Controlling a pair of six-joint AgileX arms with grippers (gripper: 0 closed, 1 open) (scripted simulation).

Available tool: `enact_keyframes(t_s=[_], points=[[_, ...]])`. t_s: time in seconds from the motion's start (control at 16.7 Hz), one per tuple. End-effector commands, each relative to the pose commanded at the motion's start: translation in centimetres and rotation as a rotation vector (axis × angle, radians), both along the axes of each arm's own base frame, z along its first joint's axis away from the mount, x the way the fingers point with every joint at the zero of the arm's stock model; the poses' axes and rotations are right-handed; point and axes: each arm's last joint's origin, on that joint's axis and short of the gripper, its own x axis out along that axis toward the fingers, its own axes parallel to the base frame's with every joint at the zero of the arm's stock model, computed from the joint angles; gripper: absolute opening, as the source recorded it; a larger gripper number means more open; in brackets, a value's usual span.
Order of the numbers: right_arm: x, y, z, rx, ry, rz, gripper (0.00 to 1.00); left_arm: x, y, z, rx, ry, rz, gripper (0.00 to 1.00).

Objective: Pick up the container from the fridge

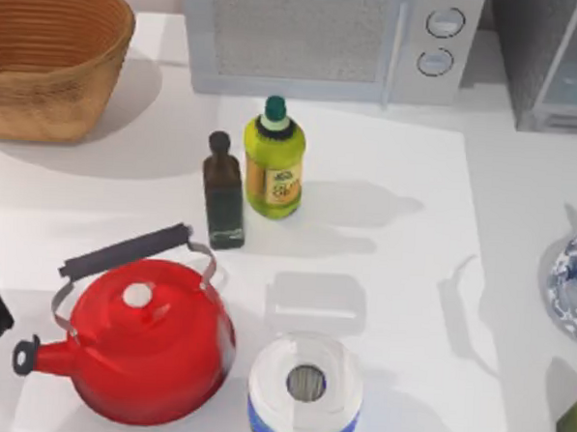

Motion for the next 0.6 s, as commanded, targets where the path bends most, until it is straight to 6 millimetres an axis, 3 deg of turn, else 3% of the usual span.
enact_keyframes(t_s=[0.3,0.42,0.6], points=[[0.8,-0.4,0.0,-0.003,-0.003,-0.018,1.00,0.0,0.0,0.0,0.000,0.000,0.000,1.00],[2.8,-0.9,0.1,-0.007,-0.011,-0.028,1.00,0.0,0.0,0.0,0.000,0.000,0.000,1.00],[7.5,-1.2,-0.1,-0.011,-0.015,-0.023,1.00,0.0,0.0,0.0,0.000,0.000,0.000,1.00]])
